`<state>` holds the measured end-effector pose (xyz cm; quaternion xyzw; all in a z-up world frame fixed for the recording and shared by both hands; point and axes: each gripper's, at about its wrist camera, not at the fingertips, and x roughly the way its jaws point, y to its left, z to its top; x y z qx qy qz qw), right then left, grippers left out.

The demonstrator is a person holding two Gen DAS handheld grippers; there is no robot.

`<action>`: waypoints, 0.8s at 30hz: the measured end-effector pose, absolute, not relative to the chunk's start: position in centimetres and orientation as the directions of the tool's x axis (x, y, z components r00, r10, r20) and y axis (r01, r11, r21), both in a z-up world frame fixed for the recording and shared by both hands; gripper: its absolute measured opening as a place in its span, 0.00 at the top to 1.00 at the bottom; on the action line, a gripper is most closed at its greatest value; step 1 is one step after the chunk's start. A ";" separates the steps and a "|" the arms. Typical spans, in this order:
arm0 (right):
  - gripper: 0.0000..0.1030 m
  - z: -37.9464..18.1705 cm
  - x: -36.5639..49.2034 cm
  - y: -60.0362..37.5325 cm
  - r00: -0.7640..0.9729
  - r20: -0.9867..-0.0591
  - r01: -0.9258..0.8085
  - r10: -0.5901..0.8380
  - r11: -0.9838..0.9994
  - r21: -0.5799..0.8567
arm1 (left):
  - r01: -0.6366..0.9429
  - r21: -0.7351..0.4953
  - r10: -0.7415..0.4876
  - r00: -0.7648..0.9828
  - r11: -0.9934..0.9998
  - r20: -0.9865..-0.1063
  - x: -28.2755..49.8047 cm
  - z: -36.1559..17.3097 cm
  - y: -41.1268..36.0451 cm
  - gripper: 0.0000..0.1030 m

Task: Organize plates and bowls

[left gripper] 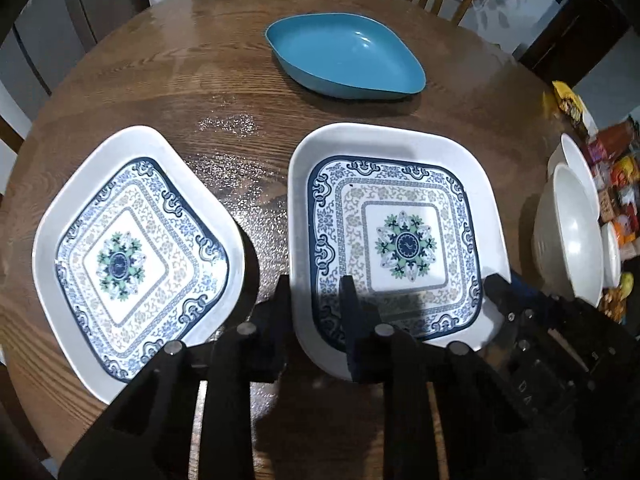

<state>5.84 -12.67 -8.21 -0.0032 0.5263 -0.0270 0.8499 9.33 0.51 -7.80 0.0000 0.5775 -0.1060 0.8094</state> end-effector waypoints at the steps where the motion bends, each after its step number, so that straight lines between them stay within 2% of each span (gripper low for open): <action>1: 0.90 -8.1 5.7 -12.6 0.451 -0.891 0.042 -0.048 0.999 -0.032 | 0.176 -0.113 -0.166 0.320 0.978 -0.933 9.2 -7.7 0.4 0.81; 14: 0.90 -3.5 3.2 -11.6 0.554 -0.833 0.005 -0.008 1.000 -0.007 | 0.181 -0.094 -0.168 0.454 0.979 -0.875 5.8 -2.9 2.6 0.81; 24: 0.90 -0.5 3.9 -5.9 0.611 -0.789 -0.112 0.063 0.994 -0.007 | 0.052 -0.088 -0.102 0.521 0.995 -0.847 4.7 -0.3 8.5 0.80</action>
